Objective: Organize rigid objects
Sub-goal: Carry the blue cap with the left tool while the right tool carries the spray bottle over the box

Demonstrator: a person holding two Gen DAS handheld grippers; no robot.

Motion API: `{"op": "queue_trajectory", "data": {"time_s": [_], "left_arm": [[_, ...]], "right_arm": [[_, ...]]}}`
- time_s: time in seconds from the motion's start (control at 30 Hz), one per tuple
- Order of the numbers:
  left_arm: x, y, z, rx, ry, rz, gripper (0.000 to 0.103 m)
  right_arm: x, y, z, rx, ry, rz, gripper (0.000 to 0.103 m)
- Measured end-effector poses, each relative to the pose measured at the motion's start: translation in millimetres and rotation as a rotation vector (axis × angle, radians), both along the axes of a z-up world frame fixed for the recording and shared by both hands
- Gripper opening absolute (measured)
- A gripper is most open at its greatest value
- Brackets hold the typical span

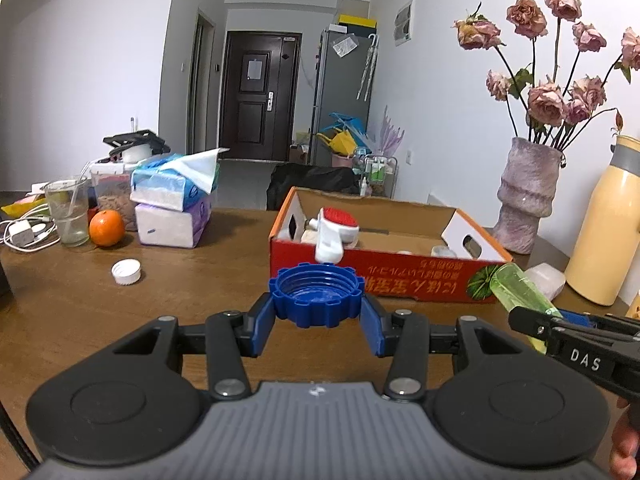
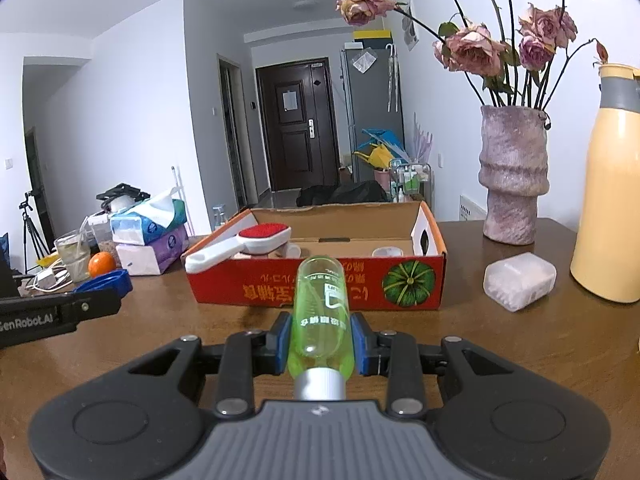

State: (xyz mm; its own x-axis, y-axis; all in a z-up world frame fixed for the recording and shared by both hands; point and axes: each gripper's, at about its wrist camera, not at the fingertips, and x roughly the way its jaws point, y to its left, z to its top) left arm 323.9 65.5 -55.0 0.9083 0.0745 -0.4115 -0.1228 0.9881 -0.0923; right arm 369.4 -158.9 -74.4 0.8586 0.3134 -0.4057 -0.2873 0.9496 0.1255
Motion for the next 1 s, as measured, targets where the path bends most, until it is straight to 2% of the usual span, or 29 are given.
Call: {"op": "queue_trajectory", "data": {"time_s": [0.3,1.0], "left_arm": [[23.8,-10.1,15.6,-0.016,-0.043,0.003,0.047],[92.8,-9.7,20.8,-0.070,-0.066,0.031,0.047]], "right_arm": [[19.5,-2.9,7.8,0.016,-0.026,-0.024,0.030],[80.9,-1.9,12.4,0.052,-0.044,-0.063,0.030]]}}
